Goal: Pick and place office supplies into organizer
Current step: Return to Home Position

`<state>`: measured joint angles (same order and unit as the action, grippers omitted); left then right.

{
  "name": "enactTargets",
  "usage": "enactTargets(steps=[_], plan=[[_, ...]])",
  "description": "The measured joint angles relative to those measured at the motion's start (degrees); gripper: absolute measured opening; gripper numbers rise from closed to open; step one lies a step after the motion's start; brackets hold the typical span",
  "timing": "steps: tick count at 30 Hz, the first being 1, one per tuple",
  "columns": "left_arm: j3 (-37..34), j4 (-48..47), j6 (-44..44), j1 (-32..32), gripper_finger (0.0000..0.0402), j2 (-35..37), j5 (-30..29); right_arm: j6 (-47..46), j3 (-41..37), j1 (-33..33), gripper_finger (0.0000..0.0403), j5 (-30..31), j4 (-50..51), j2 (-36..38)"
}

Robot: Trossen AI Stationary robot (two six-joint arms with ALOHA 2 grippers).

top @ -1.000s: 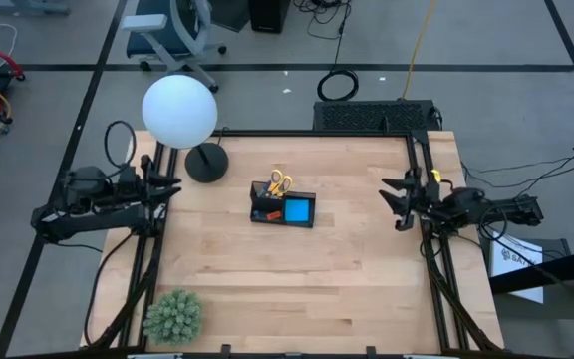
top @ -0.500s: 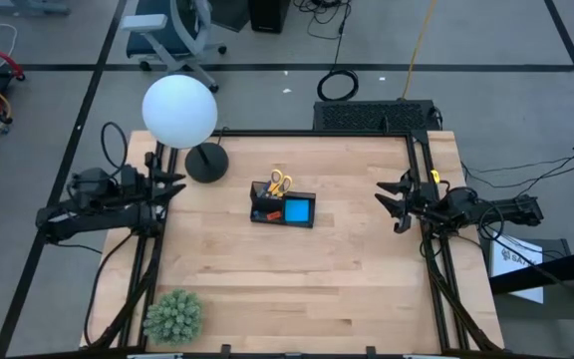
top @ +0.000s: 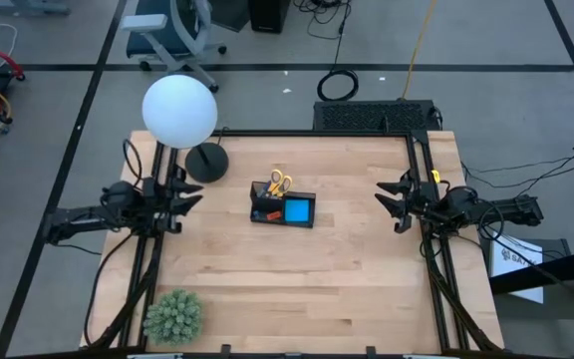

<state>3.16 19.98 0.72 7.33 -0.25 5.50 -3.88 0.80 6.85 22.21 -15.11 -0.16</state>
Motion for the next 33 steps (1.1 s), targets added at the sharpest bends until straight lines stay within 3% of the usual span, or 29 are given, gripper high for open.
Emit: enactTargets(steps=[2, 14, 23, 29, 33], plan=[[-2.63, 3.7, 1.35, 0.0, 0.0115, 0.0, 0.02, -0.44, 0.0, 0.0, 0.0155, -0.02, 0.0, 0.0], [-2.55, 0.98, 1.03, 0.0, 0.0115, -0.13, 0.1, -1.46, 0.0, 0.0, 0.0155, -0.02, 0.97, 0.0], [-2.58, -5.18, 3.45, 0.0, 0.0115, -0.15, 0.32, -3.9, 0.02, -0.01, 0.0155, -0.19, 10.36, -0.05], [-2.58, -4.95, 2.75, 0.0, 0.0115, -0.15, 0.48, 0.76, 0.07, 0.0, 0.0155, -1.21, 9.82, -0.42], [-2.58, -5.15, 2.62, 0.0, 0.0115, -0.15, 0.48, 4.07, 0.07, -0.02, 0.0155, -5.3, 7.13, -0.39]])
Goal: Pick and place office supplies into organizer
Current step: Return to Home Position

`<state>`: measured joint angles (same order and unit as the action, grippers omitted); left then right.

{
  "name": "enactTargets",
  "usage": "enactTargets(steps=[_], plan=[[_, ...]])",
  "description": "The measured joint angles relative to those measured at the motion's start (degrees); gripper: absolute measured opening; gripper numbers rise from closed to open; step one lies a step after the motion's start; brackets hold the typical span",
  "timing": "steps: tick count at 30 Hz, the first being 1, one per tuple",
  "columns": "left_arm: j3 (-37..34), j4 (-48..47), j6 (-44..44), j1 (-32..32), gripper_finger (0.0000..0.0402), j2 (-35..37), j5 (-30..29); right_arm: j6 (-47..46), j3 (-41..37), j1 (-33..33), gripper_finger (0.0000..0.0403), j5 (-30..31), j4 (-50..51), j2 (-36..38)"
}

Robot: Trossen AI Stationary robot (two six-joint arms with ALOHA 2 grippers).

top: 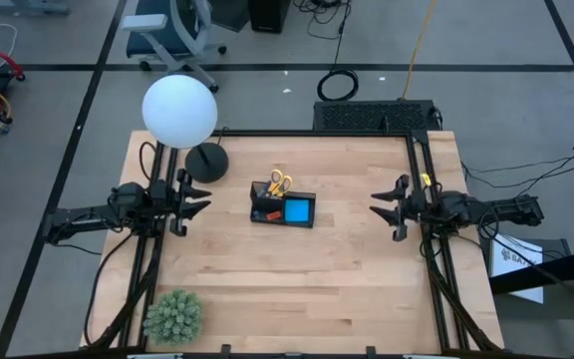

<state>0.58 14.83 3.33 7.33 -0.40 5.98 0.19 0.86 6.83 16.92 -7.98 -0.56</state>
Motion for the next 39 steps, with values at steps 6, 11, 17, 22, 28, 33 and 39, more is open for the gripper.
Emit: enactTargets(steps=[6, 11, 17, 22, 28, 33, 39], plan=[[0.0, -0.43, 0.13, 0.0, 0.0115, 0.0, 0.02, -0.16, 0.0, 0.0, 0.0155, -7.61, 3.12, -0.02], [0.0, -3.55, 0.53, 0.0, 0.0115, 0.0, 0.03, -0.97, 0.0, 0.0, 0.0155, -8.14, 3.52, -0.02], [0.0, -6.8, 1.07, 0.0, 0.0115, 0.0, -0.36, -0.57, 0.0, 0.0, 0.0155, -8.1, 3.59, -0.02], [0.02, -10.3, 0.87, 0.0, 0.0115, 0.0, -1.37, -0.57, 0.0, 0.0, 0.0155, -8.05, 3.58, -0.02], [0.04, -13.59, 0.24, -0.02, 0.0115, -0.34, -1.75, 1.65, 0.0, 0.0, 0.0155, -8.0, 3.63, -0.02], [0.04, -13.73, -0.56, 0.0, 0.0115, -1.24, -2.27, 1.56, 0.0, 0.0, 0.0155, -8.01, 3.7, -0.04], [0.04, -13.72, 5.94, -0.01, 0.0115, -2.01, -2.28, 1.42, 0.0, 0.0, 0.0155, -8.01, 3.52, -0.05]])
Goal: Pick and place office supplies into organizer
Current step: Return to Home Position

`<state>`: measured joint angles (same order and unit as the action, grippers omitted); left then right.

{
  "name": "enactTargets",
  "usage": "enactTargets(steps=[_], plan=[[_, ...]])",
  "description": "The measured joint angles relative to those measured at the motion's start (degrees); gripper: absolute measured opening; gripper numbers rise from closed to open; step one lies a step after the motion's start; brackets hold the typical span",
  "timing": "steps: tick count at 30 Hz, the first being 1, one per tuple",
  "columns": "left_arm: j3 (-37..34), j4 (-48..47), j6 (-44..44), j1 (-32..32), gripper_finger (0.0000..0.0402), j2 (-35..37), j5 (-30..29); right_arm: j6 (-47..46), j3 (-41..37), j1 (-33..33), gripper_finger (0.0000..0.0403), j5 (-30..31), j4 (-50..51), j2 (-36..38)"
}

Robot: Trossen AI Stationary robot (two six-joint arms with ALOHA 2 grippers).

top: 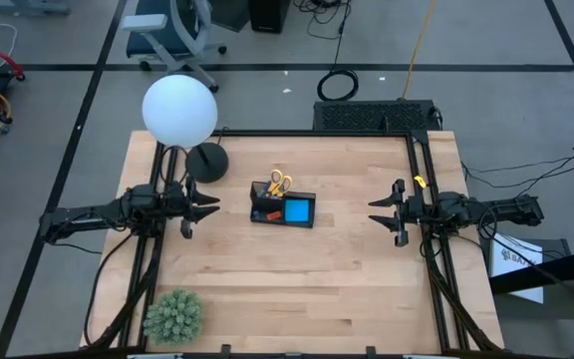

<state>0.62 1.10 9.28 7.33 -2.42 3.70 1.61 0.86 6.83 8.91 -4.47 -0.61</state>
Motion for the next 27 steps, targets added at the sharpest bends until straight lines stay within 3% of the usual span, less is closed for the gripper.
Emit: enactTargets(steps=[5, 27], plan=[[0.0, 0.0, 4.94, -0.01, 0.0115, 0.0, 0.07, -0.02, 0.0, 0.0, 0.0155, 0.0, 0.0, -0.02], [0.0, 0.01, 4.7, -0.01, 0.0115, 0.0, 0.18, -0.02, 0.0, 0.0, 0.0155, 0.0, 0.0, -0.02]])
